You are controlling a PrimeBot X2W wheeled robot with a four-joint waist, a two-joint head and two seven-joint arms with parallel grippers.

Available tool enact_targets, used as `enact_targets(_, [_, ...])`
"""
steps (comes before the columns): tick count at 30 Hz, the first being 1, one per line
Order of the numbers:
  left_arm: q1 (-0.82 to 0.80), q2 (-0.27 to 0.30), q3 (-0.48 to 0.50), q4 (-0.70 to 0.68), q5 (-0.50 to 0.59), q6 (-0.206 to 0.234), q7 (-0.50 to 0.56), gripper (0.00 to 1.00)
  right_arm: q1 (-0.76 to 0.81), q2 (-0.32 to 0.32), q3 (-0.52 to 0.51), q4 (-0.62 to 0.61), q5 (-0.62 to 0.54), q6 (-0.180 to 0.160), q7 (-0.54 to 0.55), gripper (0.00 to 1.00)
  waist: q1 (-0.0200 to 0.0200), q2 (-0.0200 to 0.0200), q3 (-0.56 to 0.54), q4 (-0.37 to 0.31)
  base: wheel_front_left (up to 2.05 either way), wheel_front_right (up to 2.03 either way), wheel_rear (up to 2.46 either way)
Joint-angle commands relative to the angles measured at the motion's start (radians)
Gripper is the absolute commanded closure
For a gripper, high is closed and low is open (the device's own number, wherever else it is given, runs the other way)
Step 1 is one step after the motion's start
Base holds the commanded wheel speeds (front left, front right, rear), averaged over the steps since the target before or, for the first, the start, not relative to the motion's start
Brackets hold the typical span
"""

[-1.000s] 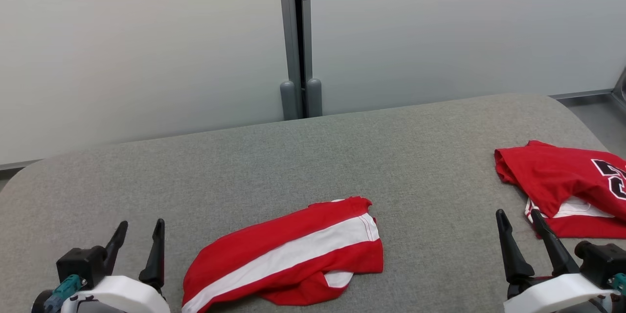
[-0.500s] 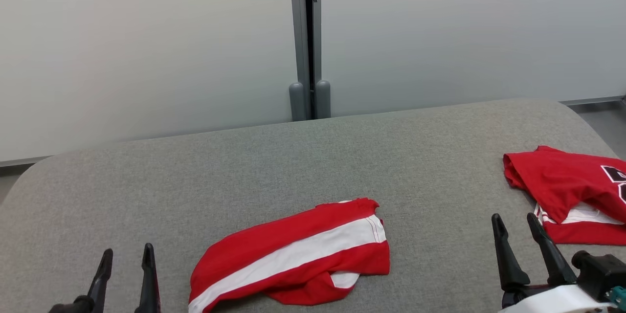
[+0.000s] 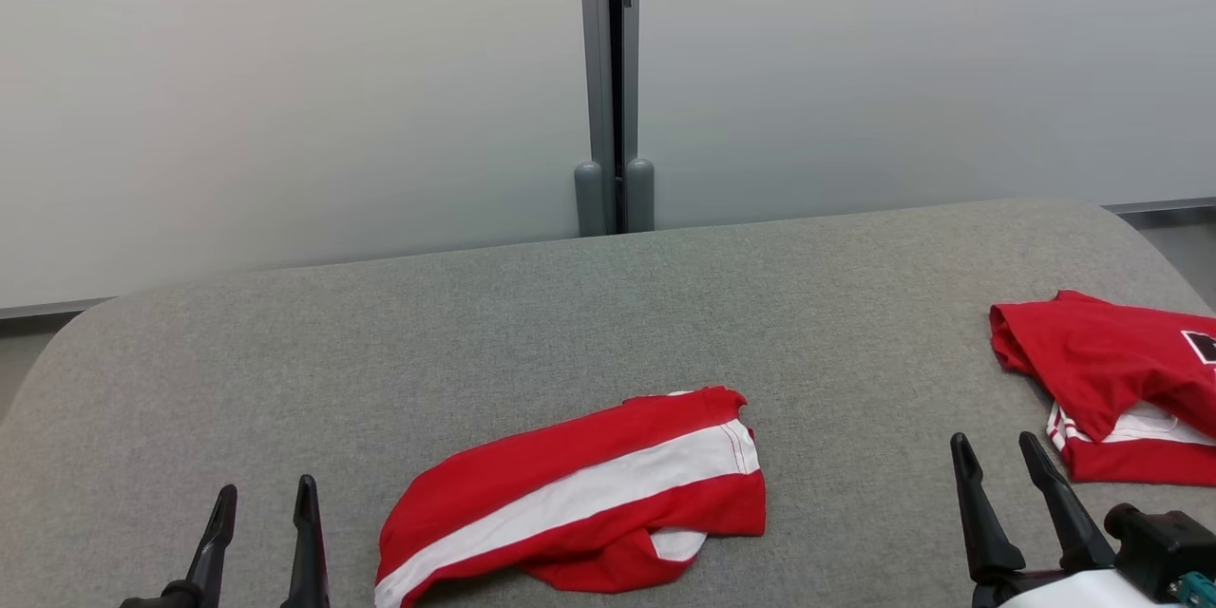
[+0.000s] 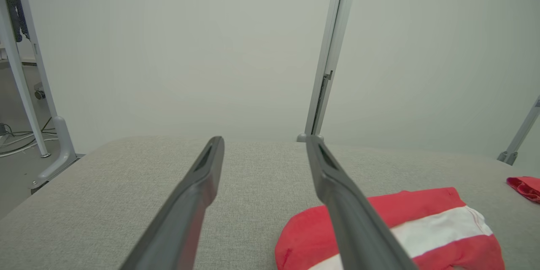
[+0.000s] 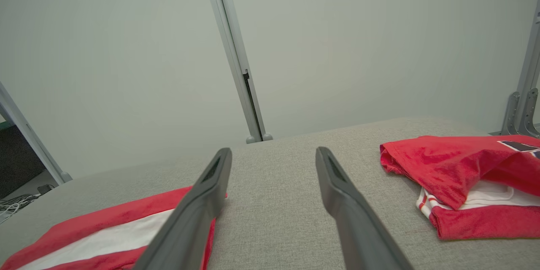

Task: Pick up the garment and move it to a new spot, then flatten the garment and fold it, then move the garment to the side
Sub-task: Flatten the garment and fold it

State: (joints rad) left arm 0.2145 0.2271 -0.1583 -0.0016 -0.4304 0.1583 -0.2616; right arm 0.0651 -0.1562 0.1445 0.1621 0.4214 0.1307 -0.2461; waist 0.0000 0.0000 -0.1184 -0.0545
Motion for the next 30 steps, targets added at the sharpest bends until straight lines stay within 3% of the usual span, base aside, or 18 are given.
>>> enact_targets(1, [-0.011, -0.002, 0.009, 0.002, 0.011, -0.005, -0.004, 0.0, -0.006, -0.005, -0.003, 0.001, -0.002, 0.0, 0.0, 0.0, 0.0, 0.0, 0.0, 0.001, 0.0, 0.0, 0.0])
enact_targets(9, [-0.013, -0.016, 0.013, 0.02, 0.027, -0.019, -0.004, 0.0, -0.001, 0.002, -0.003, 0.007, -0.004, 0.0, 0.006, 0.0, 0.0, 0.0, 0.0, 0.012, 0.0, 0.0, 0.0])
enact_targets(13, [-0.026, -0.015, -0.006, 0.022, 0.01, -0.051, 0.01, 0.0, 0.009, -0.013, 0.005, 0.004, 0.023, 0.0, 0.029, 0.0, 0.0, 0.0, 0.003, 0.045, 0.0, 0.0, 0.0])
enact_targets(18, [-0.042, -0.008, -0.038, 0.04, -0.03, -0.082, 0.114, 0.0, -0.018, -0.025, 0.033, 0.006, 0.055, 0.0, 0.077, 0.0, 0.0, 0.0, 0.008, 0.093, 0.0, 0.0, 0.0])
enact_targets(19, [-0.048, -0.001, -0.055, 0.046, -0.054, -0.097, 0.19, 0.0, -0.04, -0.032, 0.056, 0.014, 0.068, 0.0, 0.115, 0.0, 0.0, 0.0, 0.012, 0.116, 0.0, 0.0, 0.0])
enact_targets(22, [-0.053, -0.001, -0.078, 0.045, -0.092, -0.107, 0.29, 0.0, -0.079, -0.041, 0.091, 0.039, 0.089, 0.0, 0.186, 0.0, 0.0, 0.0, 0.021, 0.149, 0.0, 0.0, 0.0])
enact_targets(30, [-0.097, 0.007, -0.123, 0.064, -0.145, -0.136, 0.454, 0.0, -0.177, -0.058, 0.131, 0.14, 0.132, 0.0, 0.381, 0.0, 0.0, 0.0, 0.05, 0.207, 0.0, 0.0, 0.0])
